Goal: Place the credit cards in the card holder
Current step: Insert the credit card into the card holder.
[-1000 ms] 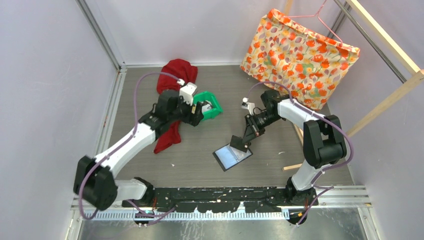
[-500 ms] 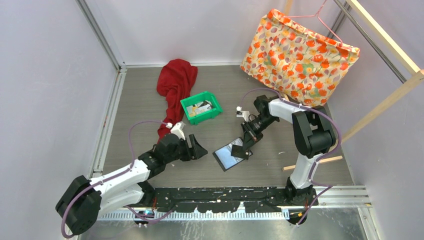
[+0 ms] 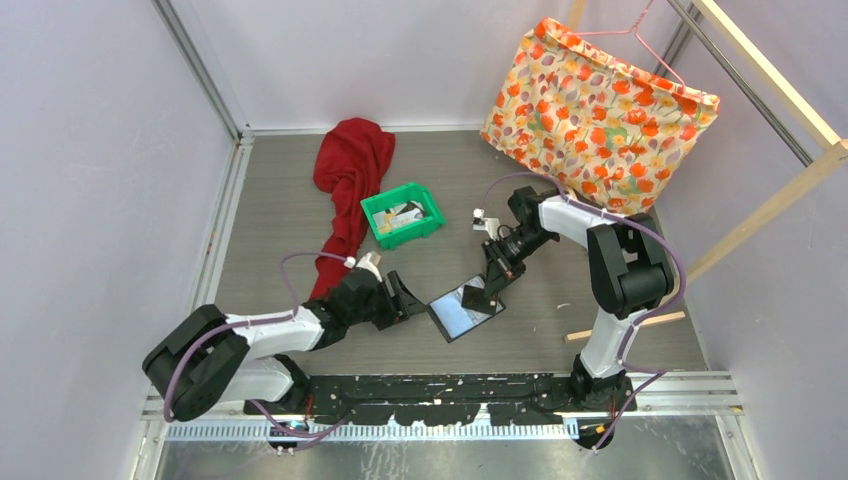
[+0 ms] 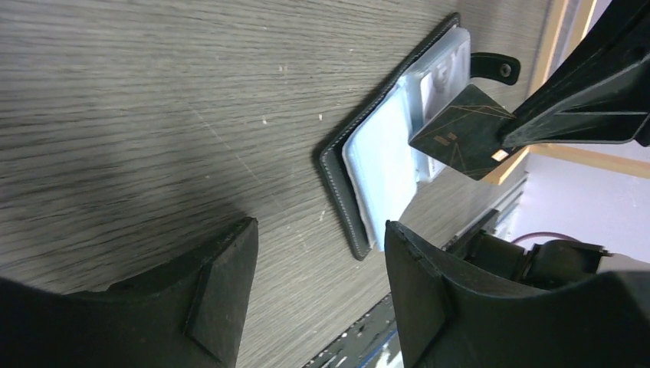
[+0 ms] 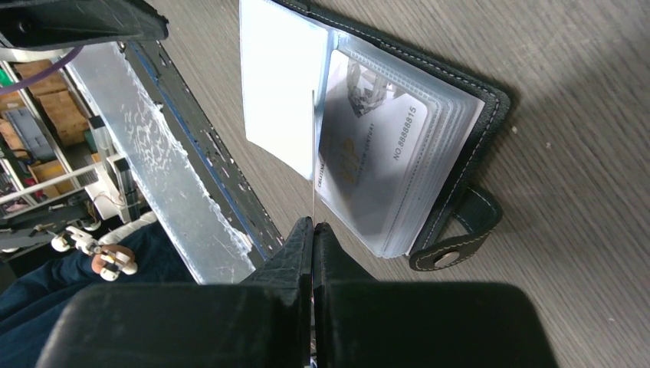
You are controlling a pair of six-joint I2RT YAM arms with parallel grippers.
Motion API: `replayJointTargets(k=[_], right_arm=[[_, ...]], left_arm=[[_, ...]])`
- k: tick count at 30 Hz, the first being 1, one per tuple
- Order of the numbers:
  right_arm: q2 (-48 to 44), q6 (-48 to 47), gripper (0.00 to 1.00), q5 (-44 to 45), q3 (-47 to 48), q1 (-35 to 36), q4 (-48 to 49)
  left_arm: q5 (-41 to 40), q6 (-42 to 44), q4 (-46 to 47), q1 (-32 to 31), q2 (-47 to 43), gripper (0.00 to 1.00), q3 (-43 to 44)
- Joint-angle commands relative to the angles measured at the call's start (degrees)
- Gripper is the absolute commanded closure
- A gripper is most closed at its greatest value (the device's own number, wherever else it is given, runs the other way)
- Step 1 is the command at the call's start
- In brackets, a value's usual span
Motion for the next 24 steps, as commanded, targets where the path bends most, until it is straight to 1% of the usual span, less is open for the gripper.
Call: replayJointTargets(k=[1, 7, 16, 24], right_arm=[[-3.5, 1.0, 0.99, -1.1, 1.2, -0.7, 0.9], [-0.9, 1.6, 0.99, -0.7, 0.7, -0.7, 1.4], [3.8, 1.6, 0.99, -3.9, 1.7, 0.7, 0.4], [6.4, 2.2, 0.99, -4.7, 3.2, 1.6, 0.0]], left_arm=[[1.4, -2.8, 4.4, -0.9, 3.2, 0.37, 2.5], [2.3, -5.0, 6.1, -1.6, 7.3, 0.42, 3.0], [6.1, -9.1, 7.5, -1.6, 13.3, 0.50, 3.7], [7.5, -10.3, 5.5, -1.6, 16.7, 0.59, 5.4]])
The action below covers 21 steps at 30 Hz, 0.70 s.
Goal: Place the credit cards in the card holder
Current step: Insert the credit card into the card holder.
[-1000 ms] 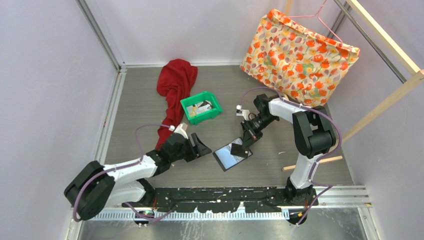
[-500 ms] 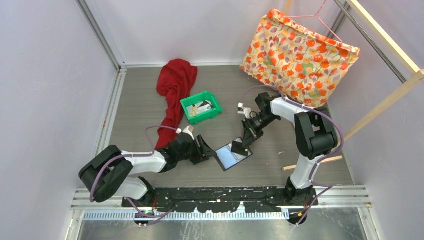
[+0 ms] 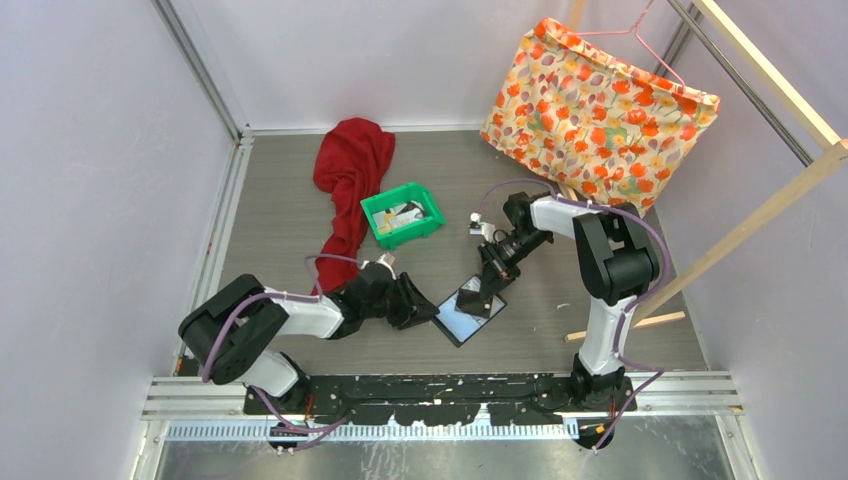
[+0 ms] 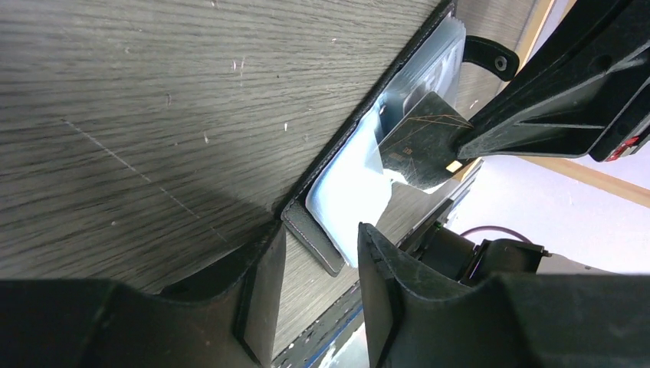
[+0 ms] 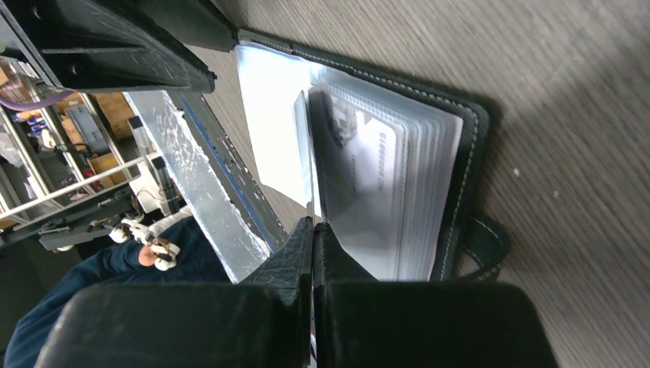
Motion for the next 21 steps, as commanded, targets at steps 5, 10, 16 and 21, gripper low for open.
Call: replayJointTargets(k=[5, 10, 16, 21], right_arm=[[1.7, 3.5, 0.99, -0.9, 2.6, 1.9, 1.5], [1.3, 8.5, 0.99, 1.6, 1.0, 1.8, 4.9], [-0.8, 15.2, 0.99, 1.7, -4.1, 0.1, 11.4], [-5.1, 20.7, 0.99, 1.3, -9.1, -0.5, 17.4]], left_arm=[[2.3, -0.3, -2.8, -0.3, 4.7, 0.61, 2.6], [1.3, -2.3, 0.1, -0.1, 5.1, 0.61, 1.2], [1.1, -5.6, 8.1, 1.5, 5.3, 0.55, -1.3], [0.2, -7.3, 5.2, 1.5, 2.0, 0.47, -2.3]])
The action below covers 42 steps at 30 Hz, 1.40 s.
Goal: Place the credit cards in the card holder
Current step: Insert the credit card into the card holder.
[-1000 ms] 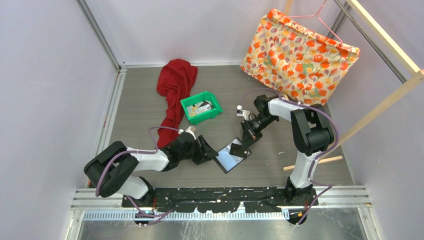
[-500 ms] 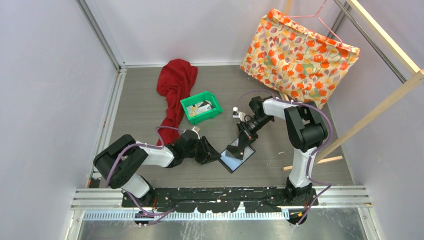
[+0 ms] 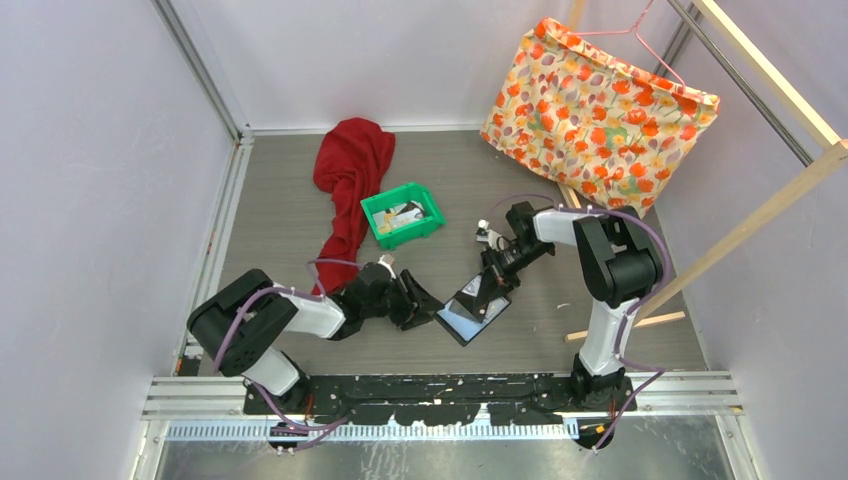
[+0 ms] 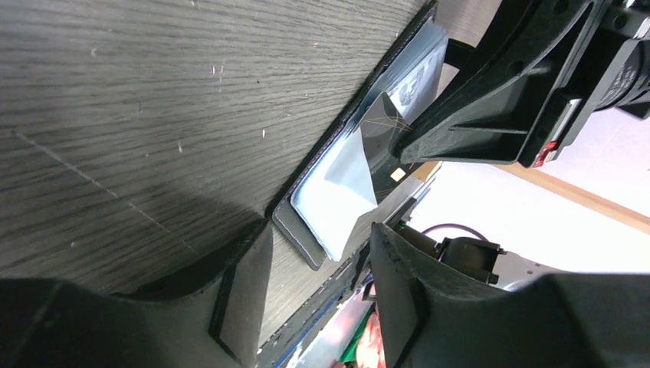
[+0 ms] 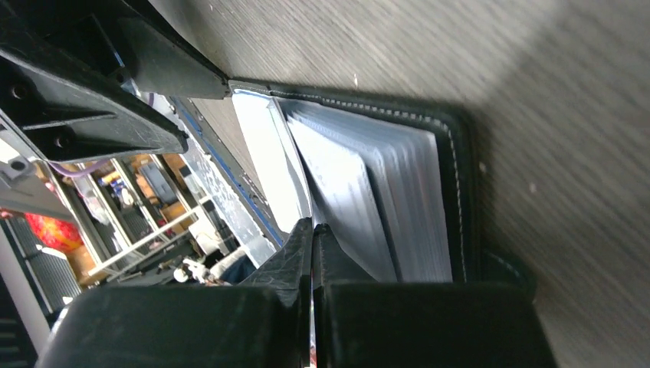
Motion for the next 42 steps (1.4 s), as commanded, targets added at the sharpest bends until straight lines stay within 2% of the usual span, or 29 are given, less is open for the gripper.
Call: replayJointTargets(k=[1, 7, 12, 21, 25, 29, 36, 42], right_arm=[[-6.5, 7.2, 0.99, 2.7, -4.3, -0.3, 8.2], [-8.2, 12.4, 0.99, 4.7, -7.9, 0.4, 13.7], [-7.2, 13.9, 0.96, 6.1, -7.9, 2.0, 14.3], [-9.3, 13.3, 0.86, 7.8, -8.5, 4.2, 13.7], [-10.6, 11.4, 0.74, 8.8, -6.8, 5.5, 11.2], [-11.0, 8.4, 0.65, 9.5, -4.1, 6.6, 7.5], [-10.9, 3.1, 0.62, 12.3, 0.1, 8.5, 1.5], [-11.8, 0.1, 0.61, 16.7, 1.2, 11.0, 0.5]], left_arm=[[-2.9, -2.3, -2.9, 0.5, -3.0, 0.47, -2.2], [-2.8, -4.8, -7.2, 0.2, -6.0, 0.43, -2.0], [-0.9, -9.2, -5.9, -0.6, -3.1, 0.43, -0.6], [-3.4, -16.5, -2.9, -3.8, 0.4, 0.48, -0.9], [-5.1, -18.1, -2.9, -4.7, 0.6, 0.50, -1.1], [-5.5, -18.4, -2.9, -4.8, 1.1, 0.51, -1.1], [-4.7, -17.6, -2.8, -4.8, 2.8, 0.54, 0.0], [-4.3, -16.3, -4.2, -4.8, 3.0, 0.55, 1.0]])
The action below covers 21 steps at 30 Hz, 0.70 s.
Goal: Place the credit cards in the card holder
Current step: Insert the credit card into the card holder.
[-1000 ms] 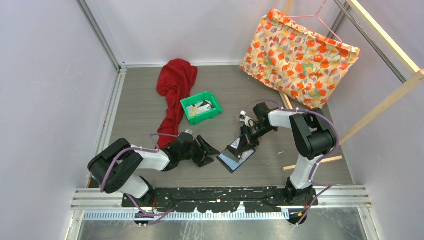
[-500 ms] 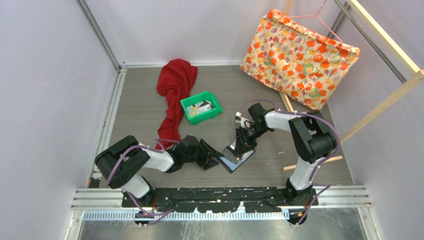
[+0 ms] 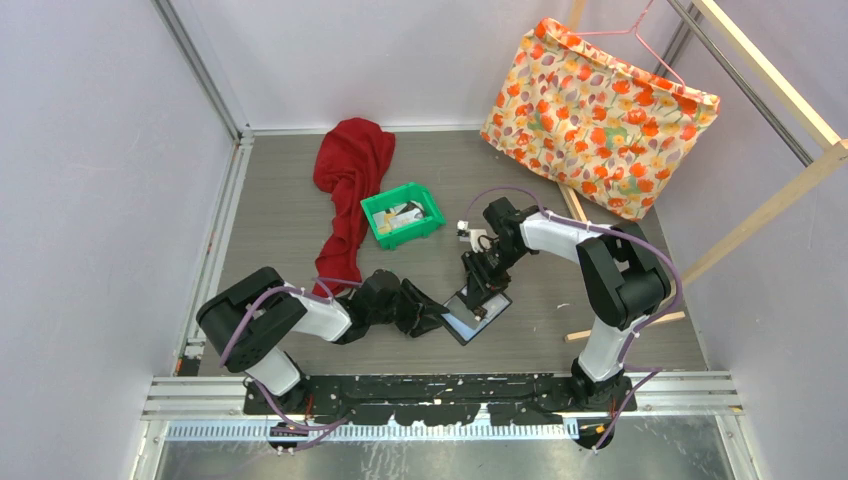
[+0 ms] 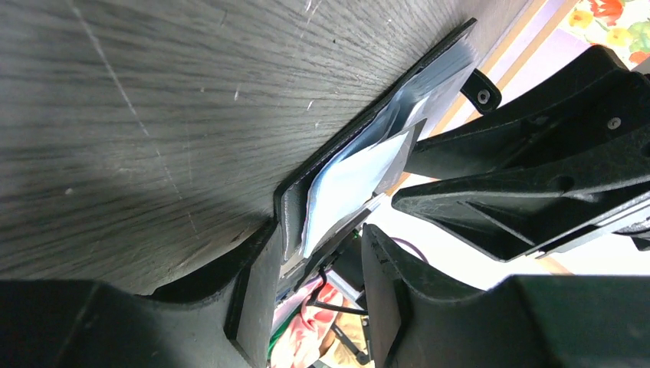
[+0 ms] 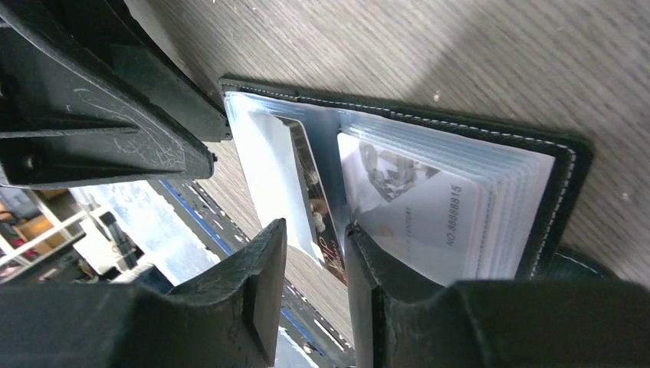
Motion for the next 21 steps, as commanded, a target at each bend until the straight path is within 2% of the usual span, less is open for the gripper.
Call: replayJointTargets(k=[1, 15, 21], right_arm=[[-2.8, -4.2, 0.61, 5.0, 2.2, 2.6, -2.3], [-0.7, -7.8, 0.60, 7.6, 4.4, 9.2, -5.2], [-0.8, -9.3, 0.55, 7.5, 5.9, 9.0, -6.3]], left_arm=[[-1.2, 2.2, -4.1, -0.3, 1.3, 0.55, 1.1], [-1.1, 2.4, -2.7, -0.3, 2.2, 0.58, 1.4], [-1.4, 3.8, -1.9, -0.3, 1.7, 0.57, 1.1]])
